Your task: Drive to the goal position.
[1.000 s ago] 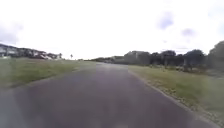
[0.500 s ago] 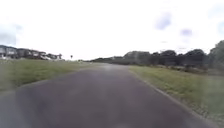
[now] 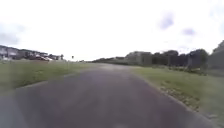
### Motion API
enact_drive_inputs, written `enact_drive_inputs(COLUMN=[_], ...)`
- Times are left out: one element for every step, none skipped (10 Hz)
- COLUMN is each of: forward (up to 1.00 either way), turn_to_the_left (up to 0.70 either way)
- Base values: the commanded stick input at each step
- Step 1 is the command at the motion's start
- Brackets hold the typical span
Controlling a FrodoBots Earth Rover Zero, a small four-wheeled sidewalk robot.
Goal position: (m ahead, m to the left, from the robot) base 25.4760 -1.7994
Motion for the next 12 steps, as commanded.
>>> enact_drive_inputs(forward=[0.70,0.70,0.70,0.70,0.70,0.70,0.70,0.70,0.70,0.70,0.70,0.70], turn_to_the_left=[0.11,0.20,0.29,0.33,0.35,0.18,0.02,0.02,0.02,0.02,0.02,0.02])
